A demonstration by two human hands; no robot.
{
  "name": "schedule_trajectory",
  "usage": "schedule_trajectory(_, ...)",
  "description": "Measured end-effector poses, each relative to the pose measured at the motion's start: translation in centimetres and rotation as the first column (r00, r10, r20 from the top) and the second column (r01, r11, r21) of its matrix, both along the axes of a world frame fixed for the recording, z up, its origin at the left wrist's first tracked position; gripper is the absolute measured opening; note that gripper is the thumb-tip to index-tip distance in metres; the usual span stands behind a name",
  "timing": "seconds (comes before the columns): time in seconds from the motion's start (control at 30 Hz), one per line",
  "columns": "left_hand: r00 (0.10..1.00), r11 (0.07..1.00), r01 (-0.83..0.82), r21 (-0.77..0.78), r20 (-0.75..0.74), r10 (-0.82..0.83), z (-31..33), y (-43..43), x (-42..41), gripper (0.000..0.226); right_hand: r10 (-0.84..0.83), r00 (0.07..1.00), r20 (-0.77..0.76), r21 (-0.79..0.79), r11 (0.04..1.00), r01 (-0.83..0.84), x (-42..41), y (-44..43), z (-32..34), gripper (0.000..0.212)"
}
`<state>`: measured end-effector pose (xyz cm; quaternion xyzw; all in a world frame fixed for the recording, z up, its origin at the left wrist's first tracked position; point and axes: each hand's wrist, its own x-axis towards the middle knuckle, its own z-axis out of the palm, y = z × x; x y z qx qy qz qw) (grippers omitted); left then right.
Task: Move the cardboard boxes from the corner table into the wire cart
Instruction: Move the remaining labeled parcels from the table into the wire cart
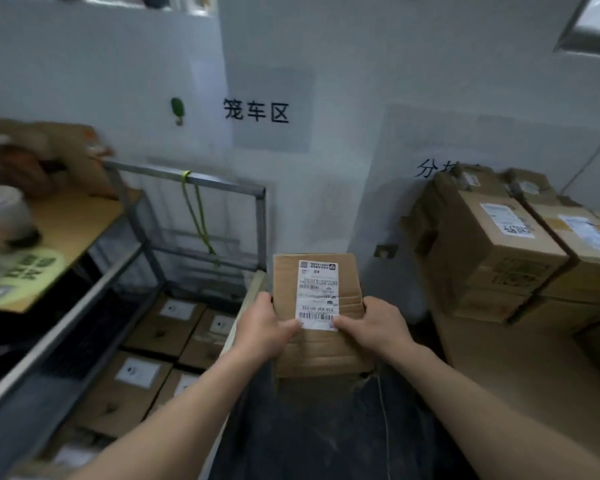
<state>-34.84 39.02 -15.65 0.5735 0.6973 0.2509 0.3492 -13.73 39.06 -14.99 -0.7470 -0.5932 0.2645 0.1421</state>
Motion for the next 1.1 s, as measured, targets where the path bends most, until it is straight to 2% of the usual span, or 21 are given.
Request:
schedule_trajectory(0.17, 0.992, 0.991, -0.130, 0.032, 0.007, 0.129, 0.9, 0.3, -9.5, 0.053, 0.147, 0.989, 0.021, 0.049, 0.988, -0.148, -9.7, 3.6, 1.9, 0.028)
schedule_trajectory(0.37, 0.958, 0.957, -0.285, 0.046, 0.024, 0.284, 1.0, -0.5, -19.2, 0.053, 0.284, 0.959, -0.024, 0.075, 0.957, -0.281, -20.2, 6.0, 2.2, 0.045)
schedule_trajectory(0.57, 0.903, 0.903, -0.430, 0.026, 0.021, 0.429, 0.8, -2.2, -26.4, 0.056, 0.428, 0.903, 0.046, 0.088, 0.898, -0.430, -28.8, 7.5, 1.7, 0.052)
schedule_trajectory(0.83, 0.780, 0.780, -0.626, -0.004, 0.003, 0.626, -0.7, -3.6, -31.8, 0.057, 0.608, 0.792, 0.055, 0.069, 0.789, -0.611, -37.3, 10.2, -0.7, 0.056)
schedule_trajectory(1.1, 0.596, 0.591, -0.801, -0.099, -0.035, 0.802, -4.0, -3.4, -33.2, 0.053, 0.786, 0.618, -0.004, -0.007, 0.618, -0.786, -42.6, 13.2, -4.6, 0.053)
